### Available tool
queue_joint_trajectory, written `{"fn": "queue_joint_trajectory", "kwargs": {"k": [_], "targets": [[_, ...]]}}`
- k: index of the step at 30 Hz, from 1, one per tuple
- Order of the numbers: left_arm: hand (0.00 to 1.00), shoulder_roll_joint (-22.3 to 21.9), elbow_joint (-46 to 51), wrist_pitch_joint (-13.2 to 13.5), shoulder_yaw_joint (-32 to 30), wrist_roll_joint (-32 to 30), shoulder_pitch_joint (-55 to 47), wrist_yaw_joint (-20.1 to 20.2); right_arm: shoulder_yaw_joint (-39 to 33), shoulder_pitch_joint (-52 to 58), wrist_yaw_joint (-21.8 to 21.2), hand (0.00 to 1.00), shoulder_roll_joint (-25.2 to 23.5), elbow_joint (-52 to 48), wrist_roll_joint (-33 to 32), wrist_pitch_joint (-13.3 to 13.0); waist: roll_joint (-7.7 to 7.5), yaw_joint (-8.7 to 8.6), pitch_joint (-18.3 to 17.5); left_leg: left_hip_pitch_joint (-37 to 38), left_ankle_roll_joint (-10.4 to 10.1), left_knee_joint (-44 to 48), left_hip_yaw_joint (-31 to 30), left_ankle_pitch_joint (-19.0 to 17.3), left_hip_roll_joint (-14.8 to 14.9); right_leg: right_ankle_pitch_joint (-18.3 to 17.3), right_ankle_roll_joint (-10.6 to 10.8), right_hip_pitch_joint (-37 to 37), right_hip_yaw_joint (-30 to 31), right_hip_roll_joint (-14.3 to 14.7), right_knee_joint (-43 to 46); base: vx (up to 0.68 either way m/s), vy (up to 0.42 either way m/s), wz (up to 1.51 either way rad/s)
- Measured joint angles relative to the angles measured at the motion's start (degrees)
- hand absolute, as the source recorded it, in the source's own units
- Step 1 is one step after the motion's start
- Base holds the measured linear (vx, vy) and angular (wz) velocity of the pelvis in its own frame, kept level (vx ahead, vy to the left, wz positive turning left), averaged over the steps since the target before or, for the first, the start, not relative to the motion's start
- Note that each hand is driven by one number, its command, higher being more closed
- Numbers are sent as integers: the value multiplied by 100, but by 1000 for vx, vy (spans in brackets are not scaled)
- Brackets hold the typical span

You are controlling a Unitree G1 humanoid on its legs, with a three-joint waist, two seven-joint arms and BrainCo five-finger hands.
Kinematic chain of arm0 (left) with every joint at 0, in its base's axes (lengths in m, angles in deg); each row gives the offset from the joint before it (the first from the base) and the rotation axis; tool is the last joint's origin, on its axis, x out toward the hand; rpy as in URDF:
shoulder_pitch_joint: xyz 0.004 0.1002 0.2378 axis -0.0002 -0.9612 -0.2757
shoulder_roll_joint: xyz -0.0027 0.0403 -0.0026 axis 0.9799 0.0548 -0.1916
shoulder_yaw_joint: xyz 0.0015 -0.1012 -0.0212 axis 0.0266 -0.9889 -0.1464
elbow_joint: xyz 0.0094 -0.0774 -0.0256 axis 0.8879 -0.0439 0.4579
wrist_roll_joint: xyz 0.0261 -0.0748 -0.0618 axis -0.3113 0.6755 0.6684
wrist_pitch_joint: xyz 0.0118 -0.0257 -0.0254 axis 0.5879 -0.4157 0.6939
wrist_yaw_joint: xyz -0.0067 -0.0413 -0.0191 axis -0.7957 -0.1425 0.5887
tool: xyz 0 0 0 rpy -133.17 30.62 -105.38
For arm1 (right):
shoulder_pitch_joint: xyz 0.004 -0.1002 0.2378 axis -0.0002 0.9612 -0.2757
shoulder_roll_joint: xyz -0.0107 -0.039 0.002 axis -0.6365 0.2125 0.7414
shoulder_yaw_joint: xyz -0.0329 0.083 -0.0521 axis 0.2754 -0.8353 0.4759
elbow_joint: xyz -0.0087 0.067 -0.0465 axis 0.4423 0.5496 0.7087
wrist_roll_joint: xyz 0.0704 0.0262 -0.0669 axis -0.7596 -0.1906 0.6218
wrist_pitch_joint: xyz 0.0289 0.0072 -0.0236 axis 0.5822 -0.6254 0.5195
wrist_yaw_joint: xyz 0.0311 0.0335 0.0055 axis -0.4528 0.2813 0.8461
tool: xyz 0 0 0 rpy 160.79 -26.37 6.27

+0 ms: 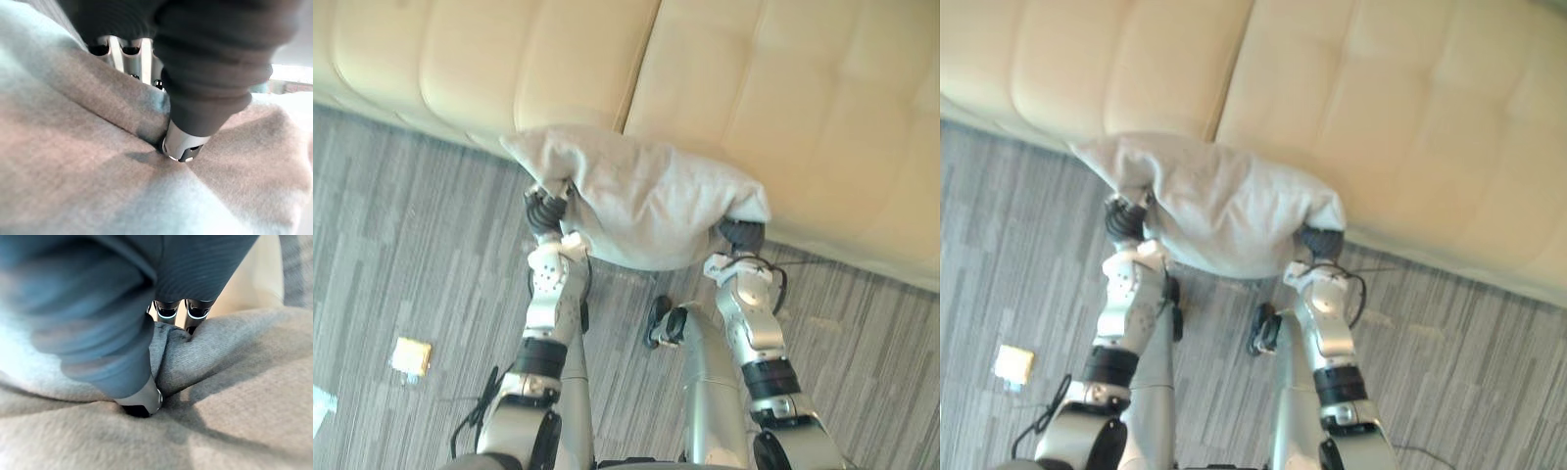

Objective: Pick up cushions and gather them together orderly.

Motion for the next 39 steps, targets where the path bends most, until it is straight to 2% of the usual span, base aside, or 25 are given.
{"fn": "queue_joint_trajectory", "kwargs": {"k": [2, 6, 12, 15, 18, 22, 23, 24, 25, 26, 27, 28, 29, 30, 31, 32, 33, 34, 35, 36, 37, 39], "targets": [[100, -8, 196, 26, 114, 1, -347, 88, 31, 373, -83, 100, 8, -215, 36, -6, -1, -12, -78, 662, 60, -477, 142, 90, 3, 146, 86, 607, 2, 21, -483, 126, 84, -14], [100, -4, 725, 76, 368, 11, -1163, 298, 173, 1204, -192, 100, 119, -790, 317, -27, 22, -8, -550, 1707, 202, -1347, 508, 239, 50, 515, 233, 1579, 132, 115, -1548, 116, 85, -25], [100, 82, 1107, 83, 654, 13, -1945, 584, 192, 2000, -261, 100, 231, -1512, 946, -1, 85, -20, -1075, 2671, 278, -2033, 891, 272, 106, 964, 378, 2578, 327, 223, -2771, 120, 110, -27], [100, 108, 1164, 79, 728, 56, -2177, 675, 187, 2159, -292, 100, 218, -1699, 1021, -2, 108, -3, -1294, 3002, 371, -2208, 1128, 211, 136, 1169, 420, 2914, 535, 283, -3253, 93, 83, -37], [100, 108, 1220, 35, 828, 190, -2262, 713, 144, 2202, -292, 100, 217, -1672, 1018, -1, 110, -4, -1356, 3157, 421, -2167, 1306, 79, 140, 1284, 532, 2908, 666, 270, -3096, 90, 79, -36], [100, 220, 1208, -67, 891, 228, -2436, 728, 140, 2372, -324, 100, 52, -1614, 1006, 39, 142, -30, -1321, 3732, 468, -2048, 1546, -291, 251, 1614, 867, 2396, 704, 168, -1300, 14, 76, -36], [100, 273, 1207, -91, 919, 227, -2464, 728, 130, 2396, -324, 100, 10, -1576, 999, 38, 169, -46, -1302, 3927, 514, -2069, 1565, -364, 282, 1899, 813, 2181, 713, 154, -787, 25, 33, -15], [100, 291, 1206, -89, 925, 226, -2482, 729, 132, 2397, -325, 100, -17, -1539, 993, 37, 228, -72, -1272, 3968, 522, -2095, 1566, -384, 292, 1871, 778, 2113, 701, 158, -641, 34, -1, -4], [100, 303, 1207, -84, 928, 225, -2481, 729, 133, 2392, -330, 100, -24, -1470, 990, 35, 174, -132, -1312, 4035, 523, -2158, 1558, -386, 290, 1658, 717, 2067, 671, 160, -604, 69, -57, 8], [100, 303, 1208, -71, 948, 224, -2459, 733, 125, 2382, -350, 100, -5, -1397, 983, 33, 113, -148, -1349, 4061, 519, -2219, 1540, -388, 285, 1375, 660, 2022, 585, 164, -809, 114, -129, 8], [100, 304, 1206, -68, 971, 222, -2454, 734, 98, 2381, -395, 100, -7, -1371, 979, 33, 72, -149, -1371, 4093, 514, -2322, 1525, -391, 288, 1235, 589, 1966, 435, 178, -1238, 124, -158, 2], [100, 305, 1206, -68, 975, 222, -2449, 735, 79, 2374, -414, 100, -4, -1360, 978, 33, 60, -149, -1379, 4117, 514, -2390, 1526, -390, 286, 1229, 565, 1954, 358, 194, -1513, 230, -236, 0], [100, 362, 1184, -68, 1021, 221, -2431, 739, 47, 2359, -431, 100, 12, -1324, 975, 33, -37, -157, -1451, 4158, 357, -2565, 1457, -340, 218, 1476, 466, 2104, 361, 276, -2620, 303, -252, 12], [100, 384, 945, -67, 1141, 216, -2318, 814, -45, 2254, -438, 100, 97, -1133, 937, 5, 127, -191, -1402, 4273, 210, -2754, 1161, -288, 205, 1698, -37, 2305, 231, 409, -2967, 336, -229, 11], [100, 386, 874, -95, 1194, 215, -2300, 845, -86, 2197, -439, 100, 182, -1028, 910, 11, 232, -173, -1416, 4347, 214, -2869, 1042, -265, 200, 1696, -71, 2351, 204, 492, -3030, 320, -160, -8], [100, 362, 771, -157, 1260, 214, -2313, 914, -134, 2166, -439, 100, 323, -923, 836, 46, 370, -137, -1459, 4511, 93, -3061, 960, -153, 270, 1617, -226, 2341, 176, 591, -2909, 326, -162, -9], [100, 308, 750, -232, 1285, 216, -2344, 945, -149, 2222, -439, 100, 347, -939, 754, 62, 435, -208, -1467, 4554, 22, -2948, 921, -119, 369, 1459, -292, 2450, 73, 639, -2786, 323, -191, 3], [100, 286, 748, -258, 1304, 215, -2345, 948, -156, 2267, -438, 100, 343, -956, 746, 66, 446, -243, -1458, 4530, 6, -2737, 897, -131, 427, 1414, -306, 2564, 7, 667, -2790, 316, -215, 36], [100, 260, 748, -293, 1372, 215, -2354, 961, -176, 2440, -437, 100, 352, -1085, 725, 81, 461, -250, -1434, 4262, -29, -1760, 807, -155, 609, 1367, -327, 2924, -106, 776, -2892, 185, -126, 30], [100, 259, 748, -294, 1394, 216, -2358, 966, -192, 2503, -437, 100, 352, -1154, 725, 90, 467, -243, -1430, 4133, -24, -1380, 769, -131, 656, 1359, -340, 3022, -127, 804, -2924, 317, -166, 24], [100, 254, 758, -279, 1441, 215, -2369, 1044, -226, 2756, -437, 100, 413, -1580, 723, 97, 465, -142, -1422, 3453, 50, 457, 629, 144, 820, 1239, -513, 3508, -175, 900, -3070, 194, -84, 2], [100, 251, 770, -245, 1441, 215, -2369, 1079, -228, 2778, -437, 100, 479, -1932, 724, 86, 479, -96, -1426, 2917, 172, 1448, 820, 92, 925, 1080, -613, 3758, -160, 938, -3148, 201, -47, -14]]}}
